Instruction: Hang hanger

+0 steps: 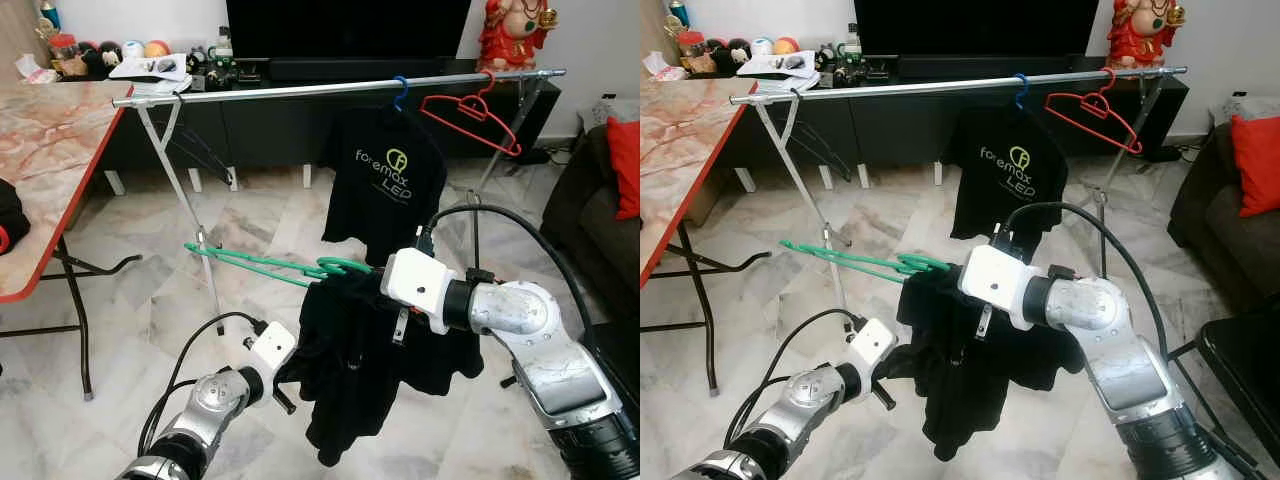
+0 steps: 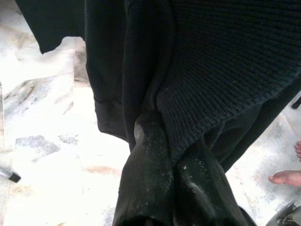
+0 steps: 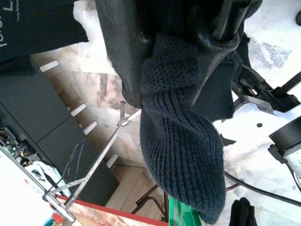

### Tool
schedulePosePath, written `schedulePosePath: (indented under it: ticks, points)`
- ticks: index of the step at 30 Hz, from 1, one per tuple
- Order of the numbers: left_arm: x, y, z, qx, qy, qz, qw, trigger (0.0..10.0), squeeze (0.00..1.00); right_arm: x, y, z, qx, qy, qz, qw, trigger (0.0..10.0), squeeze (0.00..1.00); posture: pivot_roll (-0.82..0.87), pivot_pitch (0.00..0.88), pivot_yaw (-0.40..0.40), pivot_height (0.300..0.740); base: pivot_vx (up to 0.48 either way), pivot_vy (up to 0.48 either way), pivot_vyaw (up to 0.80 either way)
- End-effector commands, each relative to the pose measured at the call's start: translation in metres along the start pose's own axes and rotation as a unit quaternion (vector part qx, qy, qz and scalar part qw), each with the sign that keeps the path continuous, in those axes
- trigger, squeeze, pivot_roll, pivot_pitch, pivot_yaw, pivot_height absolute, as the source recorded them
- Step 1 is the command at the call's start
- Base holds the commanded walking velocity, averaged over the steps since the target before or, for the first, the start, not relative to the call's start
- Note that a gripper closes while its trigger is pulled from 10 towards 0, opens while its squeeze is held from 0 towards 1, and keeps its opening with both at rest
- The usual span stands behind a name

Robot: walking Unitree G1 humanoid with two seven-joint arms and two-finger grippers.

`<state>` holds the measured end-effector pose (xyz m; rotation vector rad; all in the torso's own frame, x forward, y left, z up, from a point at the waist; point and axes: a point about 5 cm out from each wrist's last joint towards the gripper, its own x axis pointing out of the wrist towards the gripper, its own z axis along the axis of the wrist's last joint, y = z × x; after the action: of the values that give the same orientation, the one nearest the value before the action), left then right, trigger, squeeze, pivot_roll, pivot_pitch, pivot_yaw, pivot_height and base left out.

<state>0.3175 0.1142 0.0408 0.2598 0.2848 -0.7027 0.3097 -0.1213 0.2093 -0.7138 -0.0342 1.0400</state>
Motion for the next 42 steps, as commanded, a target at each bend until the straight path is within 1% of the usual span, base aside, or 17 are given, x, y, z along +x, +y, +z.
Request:
schedulePosePath:
  ticks: [1, 4, 8, 11, 15, 19, 21, 22, 23, 25, 28, 29, 31, 33, 34, 39, 42]
  points:
    - [-0.002, 0.002, -0.004, -0.01, 0.007, 0.003, 1.0, 0.0, 0.0, -0.005, -0.006, 0.005, -0.009, -0.008, -0.013, 1.0, 0.0, 0.0, -0.09, 0.097, -0.013, 0.74, 0.0, 0.0, 0.0]
    - [-0.004, 0.003, -0.006, -0.01, 0.012, 0.006, 1.0, 0.0, 0.0, -0.01, -0.006, -0.001, -0.005, 0.001, -0.009, 1.0, 0.0, 0.0, -0.09, 0.099, -0.012, 0.74, 0.0, 0.0, 0.0]
    - [-0.008, 0.005, -0.011, -0.009, 0.021, 0.01, 1.0, 0.0, 0.0, -0.024, -0.004, -0.021, -0.004, 0.04, 0.007, 0.999, 0.0, 0.0, -0.09, 0.1, -0.009, 0.74, 0.0, 0.0, 0.0]
    - [-0.009, 0.006, -0.013, -0.009, 0.026, 0.01, 1.0, 0.0, 0.0, -0.037, 0.001, -0.042, 0.01, 0.077, 0.033, 0.996, 0.0, 0.0, -0.09, 0.1, -0.009, 0.74, 0.0, 0.0, 0.0]
    - [-0.01, 0.006, -0.016, -0.007, 0.035, 0.012, 0.999, 0.0, 0.0, -0.049, 0.008, -0.053, 0.035, 0.081, 0.059, 0.994, 0.0, 0.0, -0.1, 0.1, -0.006, 0.74, 0.0, 0.0, 0.0]
    - [-0.011, 0.006, -0.018, -0.004, 0.042, 0.011, 0.999, 0.0, 0.0, -0.062, 0.027, -0.069, 0.071, 0.097, 0.124, 0.985, 0.0, 0.0, -0.1, 0.1, -0.004, 0.74, 0.0, 0.0, 0.0]
    - [-0.011, 0.006, -0.018, -0.004, 0.042, 0.011, 0.999, 0.0, 0.0, -0.063, 0.029, -0.072, 0.074, 0.102, 0.129, 0.984, 0.0, 0.0, -0.1, 0.1, -0.004, 0.74, 0.0, 0.0, 0.0]
    - [-0.011, 0.006, -0.018, -0.002, 0.044, 0.01, 0.999, 0.0, 0.0, -0.069, 0.036, -0.079, 0.079, 0.118, 0.156, 0.978, 0.0, 0.0, -0.1, 0.098, -0.002, 0.74, 0.0, 0.0, 0.0]
    - [-0.011, 0.006, -0.018, -0.002, 0.044, 0.01, 0.999, 0.0, 0.0, -0.069, 0.036, -0.079, 0.079, 0.118, 0.156, 0.978, 0.0, 0.0, -0.1, 0.098, -0.002, 0.74, 0.0, 0.0, 0.0]
    - [-0.011, 0.006, -0.019, 0.0, 0.049, 0.008, 0.999, 0.0, 0.0, -0.075, 0.044, -0.088, 0.085, 0.143, 0.182, 0.969, 0.0, 0.0, -0.1, 0.096, 0.0, 0.74, 0.0, 0.0, 0.0]
    - [-0.011, 0.006, -0.019, 0.002, 0.051, 0.007, 0.999, 0.0, 0.0, -0.079, 0.047, -0.096, 0.082, 0.167, 0.188, 0.964, 0.0, 0.0, -0.1, 0.095, 0.003, 0.74, 0.0, 0.0, 0.0]
    - [-0.011, 0.006, -0.019, 0.002, 0.051, 0.007, 0.999, 0.0, 0.0, -0.079, 0.047, -0.096, 0.082, 0.167, 0.188, 0.964, 0.0, 0.0, -0.1, 0.095, 0.003, 0.74, 0.0, 0.0, 0.0]
    - [-0.012, 0.006, -0.02, 0.002, 0.052, 0.007, 0.999, 0.0, 0.0, -0.083, 0.05, -0.106, 0.069, 0.204, 0.197, 0.956, 0.0, 0.0, -0.1, 0.093, 0.004, 0.74, 0.0, 0.0, 0.0]
    - [-0.012, 0.006, -0.02, 0.002, 0.053, 0.007, 0.999, 0.0, 0.0, -0.086, 0.052, -0.112, 0.058, 0.228, 0.206, 0.95, 0.0, 0.0, -0.1, 0.092, 0.005, 0.74, 0.0, 0.0, 0.0]
    - [-0.011, 0.005, -0.02, 0.003, 0.053, 0.007, 0.999, 0.0, 0.0, -0.087, 0.051, -0.117, 0.052, 0.242, 0.198, 0.948, 0.0, 0.0, -0.1, 0.092, 0.004, 0.74, 0.0, 0.0, 0.0]
    - [-0.011, 0.006, -0.02, 0.004, 0.054, 0.008, 0.998, 0.0, 0.0, -0.085, 0.046, -0.121, 0.044, 0.251, 0.17, 0.952, 0.0, 0.0, -0.1, 0.094, 0.005, 0.74, 0.0, 0.0, 0.0]
    - [-0.011, 0.007, -0.02, 0.004, 0.055, 0.011, 0.998, 0.0, 0.0, -0.087, 0.045, -0.122, 0.034, 0.257, 0.175, 0.95, 0.0, 0.0, -0.1, 0.098, 0.003, 0.74, 0.0, 0.0, 0.0]
